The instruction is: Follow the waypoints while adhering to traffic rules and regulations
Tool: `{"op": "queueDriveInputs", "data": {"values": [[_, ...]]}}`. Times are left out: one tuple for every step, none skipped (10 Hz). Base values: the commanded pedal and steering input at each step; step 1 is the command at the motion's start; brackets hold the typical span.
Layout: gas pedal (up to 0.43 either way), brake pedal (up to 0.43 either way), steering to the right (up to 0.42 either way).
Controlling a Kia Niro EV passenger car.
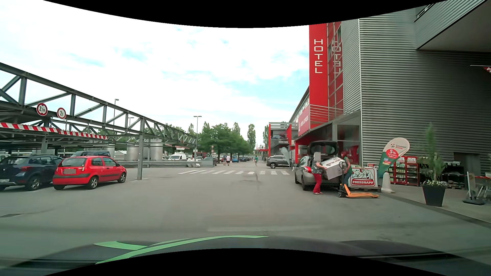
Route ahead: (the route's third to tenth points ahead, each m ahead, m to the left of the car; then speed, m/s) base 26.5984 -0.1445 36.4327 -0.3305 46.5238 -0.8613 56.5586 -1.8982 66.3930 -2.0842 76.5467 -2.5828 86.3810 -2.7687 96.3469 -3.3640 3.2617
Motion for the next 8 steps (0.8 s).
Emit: {"op": "queueDriveInputs", "data": {"values": [[0.028,0.000,-0.026],[0.028,0.000,-0.027],[0.028,0.000,-0.026],[0.028,0.000,-0.023],[0.028,0.000,-0.021],[0.028,0.000,-0.020],[0.028,0.000,-0.020],[0.028,0.000,-0.018]]}}
